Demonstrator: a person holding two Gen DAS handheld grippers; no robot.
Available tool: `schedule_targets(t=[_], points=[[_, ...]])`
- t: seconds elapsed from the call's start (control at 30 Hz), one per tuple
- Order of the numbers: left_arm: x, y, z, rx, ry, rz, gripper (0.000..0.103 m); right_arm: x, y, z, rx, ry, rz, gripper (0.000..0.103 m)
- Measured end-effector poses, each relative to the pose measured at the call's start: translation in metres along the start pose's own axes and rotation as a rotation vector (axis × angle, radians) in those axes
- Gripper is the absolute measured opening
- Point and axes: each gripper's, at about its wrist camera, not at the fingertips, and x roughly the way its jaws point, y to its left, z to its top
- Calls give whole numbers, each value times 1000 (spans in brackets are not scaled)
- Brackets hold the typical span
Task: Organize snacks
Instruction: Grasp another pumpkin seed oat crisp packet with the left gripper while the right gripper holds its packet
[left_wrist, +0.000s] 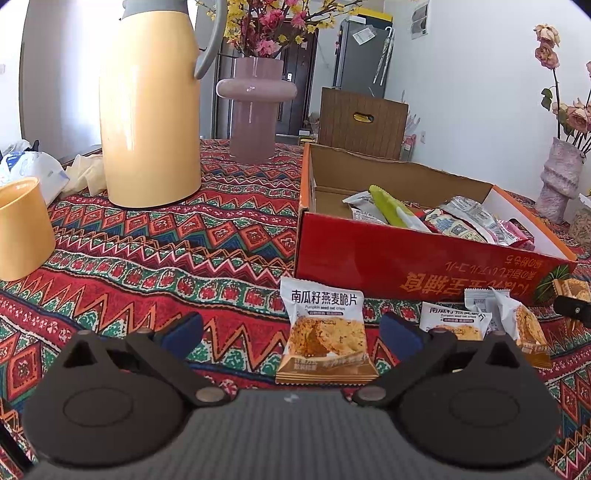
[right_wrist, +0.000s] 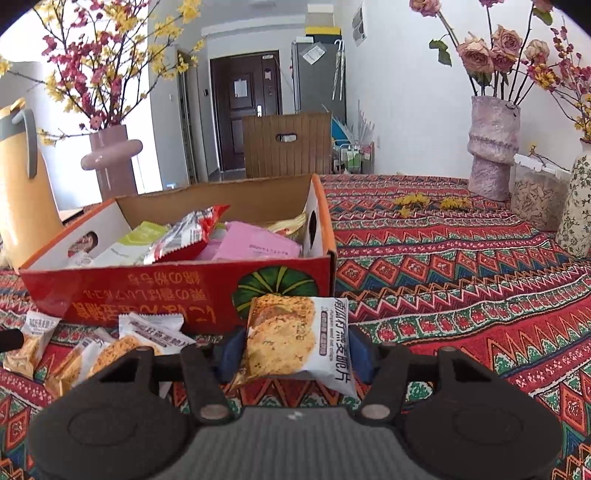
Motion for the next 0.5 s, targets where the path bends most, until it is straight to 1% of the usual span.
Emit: schedule_targets(t=[0.1, 0.37, 0.5], points=[[0, 0, 0, 1, 1, 3, 103, -5, -4, -1, 22, -21, 11, 58], [1, -1, 0, 6, 5, 14, 103, -3, 1, -5, 1, -30, 21, 58], [5, -3, 1, 17, 33, 29, 103, -3, 2, -7, 0, -42, 22, 58]])
